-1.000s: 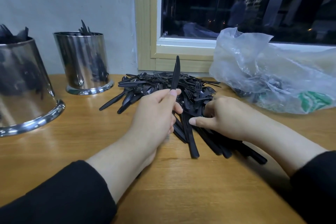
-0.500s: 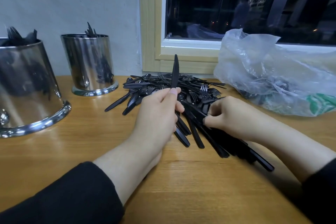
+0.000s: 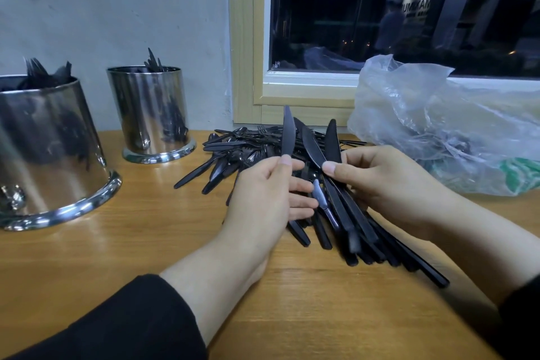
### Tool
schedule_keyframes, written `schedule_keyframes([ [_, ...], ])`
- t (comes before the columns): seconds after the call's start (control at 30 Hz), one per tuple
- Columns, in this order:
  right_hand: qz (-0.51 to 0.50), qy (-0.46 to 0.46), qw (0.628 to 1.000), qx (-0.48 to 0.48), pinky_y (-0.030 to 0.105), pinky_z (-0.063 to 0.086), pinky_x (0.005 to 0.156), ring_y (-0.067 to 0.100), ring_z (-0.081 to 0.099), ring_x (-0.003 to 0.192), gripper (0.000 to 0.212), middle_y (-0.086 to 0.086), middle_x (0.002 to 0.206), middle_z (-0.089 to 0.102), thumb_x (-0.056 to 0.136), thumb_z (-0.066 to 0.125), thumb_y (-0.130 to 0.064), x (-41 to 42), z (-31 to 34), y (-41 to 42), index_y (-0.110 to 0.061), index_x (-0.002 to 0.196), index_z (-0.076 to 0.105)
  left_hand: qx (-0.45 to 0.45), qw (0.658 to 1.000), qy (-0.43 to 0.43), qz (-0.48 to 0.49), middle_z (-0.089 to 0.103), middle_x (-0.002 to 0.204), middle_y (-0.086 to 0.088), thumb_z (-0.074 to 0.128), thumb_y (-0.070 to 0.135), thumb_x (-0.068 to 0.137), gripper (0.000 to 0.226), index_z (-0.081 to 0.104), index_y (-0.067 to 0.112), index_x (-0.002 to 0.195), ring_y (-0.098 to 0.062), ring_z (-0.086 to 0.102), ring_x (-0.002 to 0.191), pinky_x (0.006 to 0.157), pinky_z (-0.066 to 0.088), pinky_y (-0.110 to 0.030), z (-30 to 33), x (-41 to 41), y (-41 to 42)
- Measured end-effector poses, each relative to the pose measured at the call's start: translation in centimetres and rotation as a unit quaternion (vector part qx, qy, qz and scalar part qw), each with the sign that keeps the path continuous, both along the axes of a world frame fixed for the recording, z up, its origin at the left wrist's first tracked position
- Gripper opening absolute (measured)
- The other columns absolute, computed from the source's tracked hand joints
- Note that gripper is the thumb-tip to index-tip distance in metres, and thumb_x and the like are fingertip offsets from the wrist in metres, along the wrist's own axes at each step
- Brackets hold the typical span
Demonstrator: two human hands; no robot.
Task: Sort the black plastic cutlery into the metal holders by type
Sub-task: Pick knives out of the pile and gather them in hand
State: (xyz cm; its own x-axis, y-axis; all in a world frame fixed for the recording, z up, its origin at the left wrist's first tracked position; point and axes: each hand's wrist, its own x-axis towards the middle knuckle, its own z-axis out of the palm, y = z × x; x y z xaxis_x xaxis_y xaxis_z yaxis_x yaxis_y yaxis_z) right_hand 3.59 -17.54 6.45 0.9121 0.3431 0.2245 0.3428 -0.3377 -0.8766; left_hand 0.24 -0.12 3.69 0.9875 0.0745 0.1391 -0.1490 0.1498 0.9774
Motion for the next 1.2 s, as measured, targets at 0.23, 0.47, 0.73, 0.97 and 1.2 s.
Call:
schedule_keyframes([
  [0.23, -0.003, -0.004, 1.000, 0.028, 0.028, 0.048, 0.056, 0.021, 0.057, 0.054, 0.034, 0.010, 0.058, 0.061, 0.091, 0.073, -0.026, -0.2, -1.2, 1.5, 0.000, 0.071, 0.064, 0.023, 0.997, 0.009, -0.073, 0.076, 0.080, -0.015, 0.039, 0.032, 0.112, 0.038, 0.069, 0.010, 0.103, -0.031, 0.075, 0.071, 0.073, 0.062, -0.048, 0.1, -1.0, -0.8],
  [0.47, -0.010, -0.116, 0.989, -0.093, 0.024, 0.041, 0.059, 0.005, 0.049, 0.055, 0.038, -0.008, 0.056, 0.057, 0.100, 0.060, -0.032, -0.5, -1.0, 1.9, -0.017, 0.066, 0.063, 0.024, 0.998, 0.023, -0.051, 0.073, 0.074, -0.008, 0.041, 0.037, 0.110, 0.032, 0.069, 0.026, 0.100, -0.032, 0.069, 0.058, 0.059, 0.062, -0.041, 0.2, -0.8, -1.0],
  [0.73, -0.113, -0.184, 0.962, -0.168, 0.019, 0.051, 0.060, 0.002, 0.062, 0.062, 0.031, -0.014, 0.067, 0.068, 0.103, 0.047, -0.045, 0.1, 0.7, -0.1, -0.032, 0.090, 0.072, 0.014, 1.000, -0.018, -0.006, 0.035, 0.055, 0.008, 0.055, 0.046, 0.102, 0.033, 0.068, 0.016, 0.105, -0.011, 0.030, 0.045, 0.045, 0.025, -0.026, 0.1, -1.1, -0.8],
  [0.97, -0.090, -0.115, 0.919, -0.365, 0.021, 0.033, 0.049, 0.006, 0.046, 0.048, 0.045, -0.004, 0.056, 0.056, 0.090, 0.063, -0.057, 1.5, 0.2, -3.1, -0.018, 0.067, 0.064, 0.069, 0.996, -0.050, 0.001, 0.048, 0.051, 0.003, 0.064, 0.040, 0.098, 0.036, 0.058, 0.015, 0.072, -0.018, 0.050, 0.053, 0.065, 0.052, -0.046, -1.1, -0.6, -1.1],
  [1.2, -0.104, -0.104, 0.855, -0.497, 0.031, 0.040, 0.056, 0.014, 0.054, 0.062, 0.057, -0.003, 0.064, 0.057, 0.079, 0.064, -0.074, 0.1, -0.5, -0.5, -0.018, 0.070, 0.060, 0.101, 0.994, -0.006, -0.046, 0.040, 0.050, 0.004, 0.058, 0.036, 0.102, 0.032, 0.063, 0.009, 0.085, -0.016, 0.038, 0.043, 0.048, 0.038, -0.030, -1.3, -1.1, -1.6],
])
